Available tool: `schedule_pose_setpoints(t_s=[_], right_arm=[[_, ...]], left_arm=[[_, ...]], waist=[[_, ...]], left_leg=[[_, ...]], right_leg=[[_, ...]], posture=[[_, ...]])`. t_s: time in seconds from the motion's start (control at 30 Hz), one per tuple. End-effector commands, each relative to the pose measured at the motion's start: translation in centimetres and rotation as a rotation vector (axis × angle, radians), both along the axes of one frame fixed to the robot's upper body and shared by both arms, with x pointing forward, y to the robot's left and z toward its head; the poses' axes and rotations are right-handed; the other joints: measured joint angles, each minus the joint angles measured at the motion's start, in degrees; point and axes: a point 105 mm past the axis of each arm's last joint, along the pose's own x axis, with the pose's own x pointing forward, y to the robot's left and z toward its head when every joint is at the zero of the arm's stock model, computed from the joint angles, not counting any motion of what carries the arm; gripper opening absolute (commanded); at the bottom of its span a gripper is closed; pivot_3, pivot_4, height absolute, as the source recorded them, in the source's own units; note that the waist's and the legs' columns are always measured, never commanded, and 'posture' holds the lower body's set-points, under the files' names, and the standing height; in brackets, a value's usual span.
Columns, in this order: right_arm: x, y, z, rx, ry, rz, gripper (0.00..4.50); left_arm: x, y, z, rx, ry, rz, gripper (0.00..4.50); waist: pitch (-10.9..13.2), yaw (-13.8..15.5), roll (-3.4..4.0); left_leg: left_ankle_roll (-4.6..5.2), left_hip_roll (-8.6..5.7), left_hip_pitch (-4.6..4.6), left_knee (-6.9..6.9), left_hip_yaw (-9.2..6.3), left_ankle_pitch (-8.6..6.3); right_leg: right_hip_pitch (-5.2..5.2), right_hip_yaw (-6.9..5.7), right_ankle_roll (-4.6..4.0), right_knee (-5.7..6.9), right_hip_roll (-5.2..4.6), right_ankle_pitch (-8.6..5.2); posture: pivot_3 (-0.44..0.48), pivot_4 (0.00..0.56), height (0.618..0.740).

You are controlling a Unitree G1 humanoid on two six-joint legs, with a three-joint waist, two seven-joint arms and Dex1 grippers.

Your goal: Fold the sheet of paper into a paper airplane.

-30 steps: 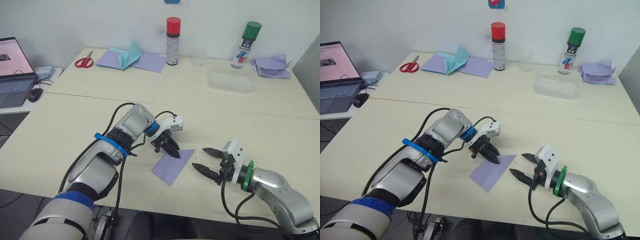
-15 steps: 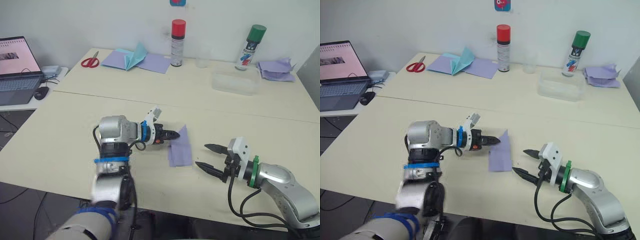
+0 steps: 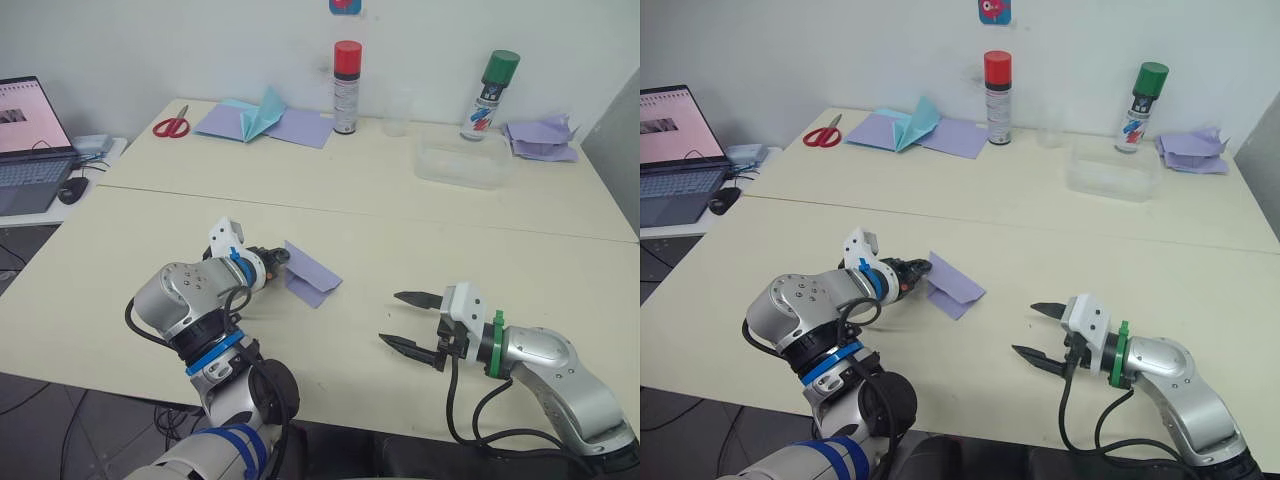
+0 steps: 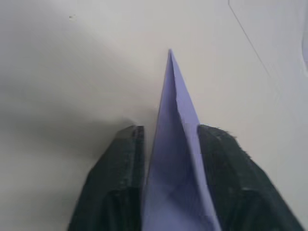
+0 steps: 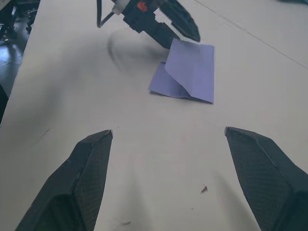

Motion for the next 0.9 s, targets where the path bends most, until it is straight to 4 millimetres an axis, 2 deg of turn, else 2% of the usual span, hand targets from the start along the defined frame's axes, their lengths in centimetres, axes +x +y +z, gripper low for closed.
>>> schedule_pose_setpoints(t_s=[0.03, 0.17, 0.2, 0.33, 0.4, 0.5, 0.6, 0.63, 0.73, 0.83, 0.9], right_arm=[[0.4, 0.8, 0.2, 0.006, -0.048, 0.020, 3.91], [1.1, 1.7, 0.1, 0.023, -0.056, 0.031, 3.91], [1.1, 1.8, 0.1, 0.026, -0.058, 0.033, 3.91], [1.7, 3.0, -0.1, 0.039, -0.067, 0.045, 3.91], [2.1, 3.6, -0.2, 0.050, -0.068, 0.042, 3.91], [2.7, 4.3, 0.0, 0.065, -0.082, 0.027, 3.91], [3.2, 4.8, 0.1, 0.069, -0.099, 0.018, 3.91], [3.4, 5.1, 0.1, 0.070, -0.107, 0.019, 3.91], [4.0, 5.6, 0.1, 0.071, -0.121, 0.023, 3.91], [4.6, 6.2, -0.1, 0.060, -0.135, 0.027, 3.91], [5.3, 6.7, -0.4, 0.035, -0.144, 0.001, 3.91]], left_arm=[[-1.3, -5.9, 0.0, -0.129, -0.032, -0.148, 3.27], [-1.9, -3.0, 0.8, -0.071, -0.125, -0.181, 4.49], [-2.2, -2.6, 1.1, -0.061, -0.143, -0.200, 4.49], [-4.2, 1.3, 3.3, 0.059, -0.237, -0.358, 4.49], [-5.6, 2.9, 4.5, 0.167, -0.262, -0.459, 4.49], [-7.5, 4.4, 6.1, 0.367, -0.354, -0.606, 4.49], [-8.6, 5.7, 4.9, 0.618, -0.493, -0.831, 4.49], [-8.2, 6.1, 4.5, 0.728, -0.614, -0.918, 4.49], [-7.4, 6.3, 3.7, 0.881, -0.872, -1.067, 4.49], [-6.6, 6.5, 2.2, 1.021, -0.958, -1.209, 4.49], [-5.4, 6.1, 2.9, 0.993, -1.010, -1.169, 4.49]], waist=[[0.0, 0.0, 0.00], [0.0, -0.1, 0.01], [0.0, 0.0, 0.01], [0.0, -0.5, 0.00], [0.1, -0.6, -0.04], [0.1, -0.5, 0.13], [0.3, -0.4, 0.42], [0.3, -0.1, 0.56], [0.4, 0.6, 0.64], [0.4, 0.7, 0.57], [0.4, 0.6, 0.57]], left_leg=[[-0.01, 0.01, 0.00, 0.00, -0.01, -0.01], [-0.05, 0.03, 0.02, -0.07, -0.02, -0.02], [-0.06, 0.05, 0.03, -0.07, -0.02, -0.03], [-0.07, 0.20, 0.04, -0.07, -0.08, -0.02], [-0.39, 0.39, 0.20, -0.16, -0.30, 0.03], [-0.70, 0.34, 0.54, -0.58, -0.47, 0.19], [-0.78, 0.34, 0.60, -0.71, -0.41, 0.23], [-0.81, 0.31, 0.62, -0.75, -0.39, 0.24], [-0.78, 0.24, 0.54, -0.75, -0.19, 0.24], [-0.54, 0.31, 0.48, -0.68, -0.12, 0.11], [-0.51, 0.37, 0.47, -0.66, -0.06, 0.10]], right_leg=[[0.00, -0.01, 0.00, 0.00, 0.00, 0.00], [-0.03, -0.02, 0.00, 0.00, -0.02, 0.00], [-0.02, -0.03, 0.00, 0.01, -0.02, 0.00], [-0.11, -0.24, -0.01, 0.08, 0.01, 0.00], [-0.17, -0.86, -0.01, 0.09, -0.05, 0.01], [-0.06, -1.02, -0.02, 0.12, -0.03, 0.00], [-0.08, -1.00, -0.04, 0.06, -0.04, 0.00], [-0.05, -1.02, -0.08, 0.03, -0.05, 0.01], [-0.05, -1.03, -1.63, -0.15, -0.14, -0.54], [-0.07, -0.99, -1.77, -0.14, -0.05, -0.62], [-0.12, -0.93, -1.75, -0.10, 0.02, -0.62]], posture=[[0.000, 0.150, 0.740], [0.000, 0.150, 0.740], [0.000, 0.150, 0.740], [0.000, 0.150, 0.740], [0.000, 0.150, 0.740], [0.000, 0.150, 0.740], [0.000, 0.150, 0.740], [0.000, 0.150, 0.740], [0.000, 0.150, 0.740], [0.000, 0.150, 0.740], [0.000, 0.150, 0.740]])
